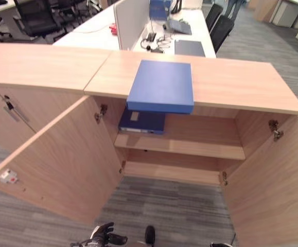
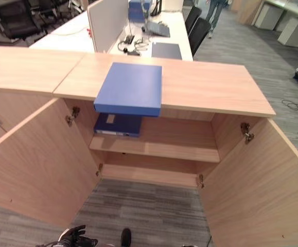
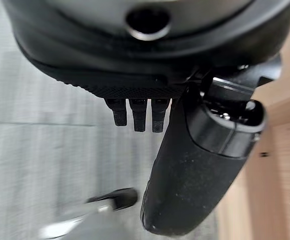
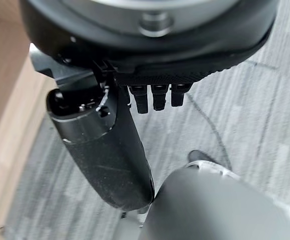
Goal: Put the empty folder in the office cabinet
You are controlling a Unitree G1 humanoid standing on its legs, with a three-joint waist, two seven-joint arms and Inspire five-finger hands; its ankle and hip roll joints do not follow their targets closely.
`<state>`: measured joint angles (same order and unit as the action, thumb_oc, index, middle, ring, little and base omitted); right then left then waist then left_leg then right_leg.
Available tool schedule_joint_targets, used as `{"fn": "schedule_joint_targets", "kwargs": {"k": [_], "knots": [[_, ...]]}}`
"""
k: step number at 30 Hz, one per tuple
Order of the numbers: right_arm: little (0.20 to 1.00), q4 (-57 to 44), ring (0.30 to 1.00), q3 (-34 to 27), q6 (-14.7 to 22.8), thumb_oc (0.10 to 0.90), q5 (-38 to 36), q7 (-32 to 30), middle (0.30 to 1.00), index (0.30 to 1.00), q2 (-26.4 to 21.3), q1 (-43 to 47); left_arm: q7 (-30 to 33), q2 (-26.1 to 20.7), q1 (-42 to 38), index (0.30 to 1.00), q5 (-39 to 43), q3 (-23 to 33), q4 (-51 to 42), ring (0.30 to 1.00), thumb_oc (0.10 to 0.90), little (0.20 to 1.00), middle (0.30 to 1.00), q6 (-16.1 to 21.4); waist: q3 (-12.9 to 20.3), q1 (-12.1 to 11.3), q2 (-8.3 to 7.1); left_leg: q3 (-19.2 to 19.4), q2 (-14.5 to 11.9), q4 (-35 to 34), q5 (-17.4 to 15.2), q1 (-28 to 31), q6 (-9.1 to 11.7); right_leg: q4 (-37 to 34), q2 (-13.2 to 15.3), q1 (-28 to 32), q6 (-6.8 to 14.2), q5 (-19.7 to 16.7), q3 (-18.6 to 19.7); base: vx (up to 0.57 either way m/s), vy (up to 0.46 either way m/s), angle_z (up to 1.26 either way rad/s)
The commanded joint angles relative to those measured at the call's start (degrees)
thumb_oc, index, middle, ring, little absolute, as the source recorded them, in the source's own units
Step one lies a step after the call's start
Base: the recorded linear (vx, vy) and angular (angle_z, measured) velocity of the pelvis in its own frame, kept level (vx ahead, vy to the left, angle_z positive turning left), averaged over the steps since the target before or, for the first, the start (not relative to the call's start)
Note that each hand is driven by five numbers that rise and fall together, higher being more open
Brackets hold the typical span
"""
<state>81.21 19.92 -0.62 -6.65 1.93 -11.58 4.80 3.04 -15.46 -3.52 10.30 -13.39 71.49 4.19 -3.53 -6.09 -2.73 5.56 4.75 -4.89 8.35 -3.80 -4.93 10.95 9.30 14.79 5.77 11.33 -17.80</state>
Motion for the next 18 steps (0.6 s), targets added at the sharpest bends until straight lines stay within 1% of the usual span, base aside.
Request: {"fn": "schedule_joint_targets", "kwargs": {"k": [1, 2, 3, 4, 5, 6, 7, 8, 9, 10, 11, 12, 13, 14, 15, 16, 17, 18], "knots": [[0.900, -0.67, 0.900, 0.22, -0.10, 0.800, 2.62, 0.55, 0.900, 0.900, -1.83, 0.38, -0.14, -0.15, -0.02, 0.900, -1.60, -0.43, 1.05, 0.900, 0.800, 0.900, 0.900, 1.11, 0.89, -0.75, 0.72, -1.08, 2.76, -0.11, -3.65, 0.72, 2.03, 6.38, 5.01, -6.19, 3.50, -13.27, 0.09, 0.29, 0.421, 0.01], [0.900, -0.87, 0.900, 0.24, -0.15, 0.800, 2.78, 0.58, 0.900, 0.900, -2.05, 0.42, -0.21, -0.15, -0.07, 0.900, -1.60, -0.42, 1.09, 0.900, 0.800, 0.900, 0.900, 0.94, 0.26, -0.30, 0.89, -1.17, 4.20, -0.11, -4.74, 2.08, 0.92, 11.80, 7.29, -7.36, 3.75, -17.70, -0.16, 0.17, 0.304, 0.03], [0.900, -1.08, 0.900, 0.00, -0.16, 0.800, 2.71, 0.44, 0.900, 0.900, -2.08, 0.26, -0.22, -0.20, -0.04, 0.900, -1.52, -0.33, 0.96, 0.900, 0.800, 0.900, 0.900, 0.79, -0.17, -0.05, 1.24, -1.64, 4.79, -0.11, -5.37, 3.14, 0.16, 16.39, 8.66, -8.82, 3.20, -19.30, -0.44, 0.18, 0.321, 0.09], [0.900, -1.46, 0.900, 0.20, -0.13, 0.800, 2.70, 0.44, 0.900, 0.900, -2.12, 0.27, -0.39, -0.36, -0.24, 0.900, -1.64, -0.37, 1.11, 0.900, 0.800, 0.900, 0.900, 0.48, -0.85, 0.38, 1.52, -1.63, 5.46, -0.11, -6.06, 4.16, -0.56, 19.91, 9.98, -9.73, 3.12, -21.39, -1.09, 0.19, 0.255, 0.26], [0.900, -1.89, 0.900, 0.12, -0.06, 0.800, 2.58, 0.39, 0.900, 0.900, -2.00, 0.37, -0.58, -0.52, -0.29, 0.900, -1.78, -0.60, 1.37, 0.900, 0.800, 0.900, 0.900, 0.25, -1.30, 0.74, 1.68, -1.49, 5.71, -0.11, -7.22, 5.34, -0.66, 23.12, 11.05, -10.57, 3.84, -22.26, -1.55, 0.20, 0.239, 0.36], [0.900, -2.23, 0.900, 0.15, -0.04, 0.800, 2.55, 0.43, 0.900, 0.900, -1.69, 0.31, -0.79, -0.52, -0.33, 0.900, -2.06, -0.67, 1.67, 0.900, 0.800, 0.900, 0.900, 0.02, -1.78, 0.97, 1.96, -1.13, 5.60, -0.11, -7.83, 6.49, -0.97, 26.14, 12.43, -12.11, 3.97, -21.40, -2.26, 0.14, 0.137, 0.32], [0.900, -2.26, 0.900, 0.19, -0.06, 0.800, 2.55, 0.42, 0.900, 0.900, -1.69, 0.28, -0.80, -0.51, -0.33, 0.900, -2.08, -0.64, 1.70, 0.900, 0.800, 0.900, 0.900, 0.02, -1.89, 0.90, 1.71, -1.06, 5.90, -0.11, -8.06, 6.65, -1.01, 26.86, 12.83, -12.35, 4.21, -21.01, -1.88, 0.08, 0.099, 0.09], [0.900, -2.61, 0.900, 0.48, -0.06, 0.800, 2.62, 0.47, 0.900, 0.900, -1.55, 0.14, -1.06, -0.51, -0.68, 0.900, -2.39, -0.75, 2.06, 0.900, 0.800, 0.900, 0.900, -0.15, -2.23, 1.25, 2.04, -0.26, 5.47, -0.11, -8.61, 7.34, -0.92, 27.43, 13.68, -13.50, 3.88, -19.53, -3.42, 0.11, 0.023, 0.00], [0.900, -2.67, 0.900, 1.06, -0.19, 0.800, 3.54, 0.75, 0.900, 0.900, -1.48, 0.16, -1.56, -0.16, -1.27, 0.900, -1.87, -1.18, 1.90, 0.900, 0.800, 0.900, 0.900, 0.05, -2.36, 1.78, 2.63, 0.10, 4.31, -0.11, -8.97, 7.68, -0.34, 22.96, 12.85, -14.29, 2.91, -16.53, -5.89, 0.11, 0.020, -0.03], [0.900, -2.67, 0.900, 1.05, -0.20, 0.800, 3.55, 0.75, 0.900, 0.900, -1.50, 0.15, -1.56, -0.15, -1.27, 0.900, -1.87, -1.19, 1.91, 0.900, 0.800, 0.900, 0.900, 0.05, -2.37, 1.83, 2.73, 0.03, 4.17, -0.11, -8.97, 7.70, -0.28, 22.71, 12.67, -14.10, 2.80, -16.56, -6.08, 0.11, -0.076, -0.02], [0.900, -2.47, 0.900, 1.28, -0.41, 0.800, 4.41, 0.91, 0.900, 0.900, -1.73, 0.42, -1.87, -0.32, -1.64, 0.900, -0.46, -1.42, 0.79, 0.900, 0.800, 0.900, 0.900, 0.25, -3.03, 2.17, 3.32, -0.23, 3.15, -0.11, -8.59, 7.96, 0.02, 20.10, 10.59, -15.71, 2.33, -14.95, -5.77, 0.08, -0.135, -0.17], [0.900, -2.61, 0.900, 1.66, -0.44, 0.800, 4.63, 0.83, 0.900, 0.900, -1.56, 0.48, -1.70, -0.43, -1.92, 0.900, 1.21, -1.40, -0.51, 0.900, 0.800, 0.900, 0.900, 0.60, -3.40, 2.48, 3.70, -0.33, 2.24, -0.11, -8.93, 8.69, 0.48, 16.89, 9.02, -17.82, 2.58, -14.40, -5.31, 0.08, -0.133, -0.16], [0.900, -2.61, 0.900, 1.67, -0.45, 0.800, 4.63, 0.83, 0.900, 0.900, -1.56, 0.47, -1.70, -0.43, -1.90, 0.900, 1.23, -1.40, -0.53, 0.900, 0.800, 0.900, 0.900, 0.58, -3.39, 2.44, 3.76, -0.29, 2.15, -0.11, -8.96, 8.70, 0.53, 16.76, 8.90, -17.77, 2.52, -14.43, -5.31, 0.06, -0.144, -0.14], [0.900, -2.90, 0.900, 1.78, -0.51, 0.800, 4.57, 0.83, 0.900, 0.900, -1.41, 0.65, -1.89, -0.35, -2.10, 0.900, 3.14, -1.21, -1.93, 0.900, 0.800, 0.900, 0.900, 0.75, -3.72, 2.72, 3.73, -0.44, 1.68, -0.11, -9.06, 9.01, 0.88, 13.10, 7.81, -18.73, 2.61, -14.43, -4.75, 0.05, -0.154, 0.03], [0.900, -3.26, 0.900, 1.92, -0.51, 0.800, 4.57, 0.84, 0.900, 0.900, -1.24, 0.71, -2.09, -0.45, -2.20, 0.900, 4.74, -1.34, -3.74, 0.900, 0.800, 0.900, 0.900, 0.98, -4.00, 2.83, 3.56, -0.62, 1.06, -0.11, -9.26, 9.49, 1.45, 7.67, 5.95, -18.46, 2.31, -14.37, -4.08, 0.05, -0.152, 0.00], [0.900, -3.26, 0.900, 1.91, -0.51, 0.800, 4.57, 0.84, 0.900, 0.900, -1.24, 0.71, -2.09, -0.45, -2.20, 0.900, 4.74, -1.34, -3.74, 0.900, 0.800, 0.900, 0.900, 0.98, -4.02, 2.83, 3.58, -0.63, 1.04, -0.11, -9.26, 9.51, 1.46, 7.63, 5.93, -18.41, 2.31, -14.39, -4.10, 0.04, -0.235, -0.02], [0.900, -3.85, 0.900, 1.85, -0.49, 0.800, 4.25, 0.86, 0.900, 0.900, -1.01, 0.84, -2.58, -1.31, -2.34, 0.900, 8.43, -1.30, -9.87, 0.900, 0.800, 0.900, 0.900, 1.32, -4.29, 3.16, 2.48, -0.81, 0.72, -0.11, -8.57, 9.34, 1.88, -2.24, 2.47, -17.05, 1.97, -15.64, -1.97, 0.05, -0.197, -0.02], [0.900, -3.83, 0.900, 1.85, -0.58, 0.800, 4.54, 0.82, 0.900, 0.900, -0.88, 0.63, -3.06, -1.79, -1.39, 0.900, 10.97, -0.79, -14.61, 0.900, 0.800, 0.900, 0.900, 1.30, -4.14, 2.84, 2.22, -0.42, 0.54, -0.11, -8.73, 9.73, 2.03, -3.87, 1.76, -16.14, 2.48, -16.26, -1.87, 0.11, -0.263, 0.10]]}}
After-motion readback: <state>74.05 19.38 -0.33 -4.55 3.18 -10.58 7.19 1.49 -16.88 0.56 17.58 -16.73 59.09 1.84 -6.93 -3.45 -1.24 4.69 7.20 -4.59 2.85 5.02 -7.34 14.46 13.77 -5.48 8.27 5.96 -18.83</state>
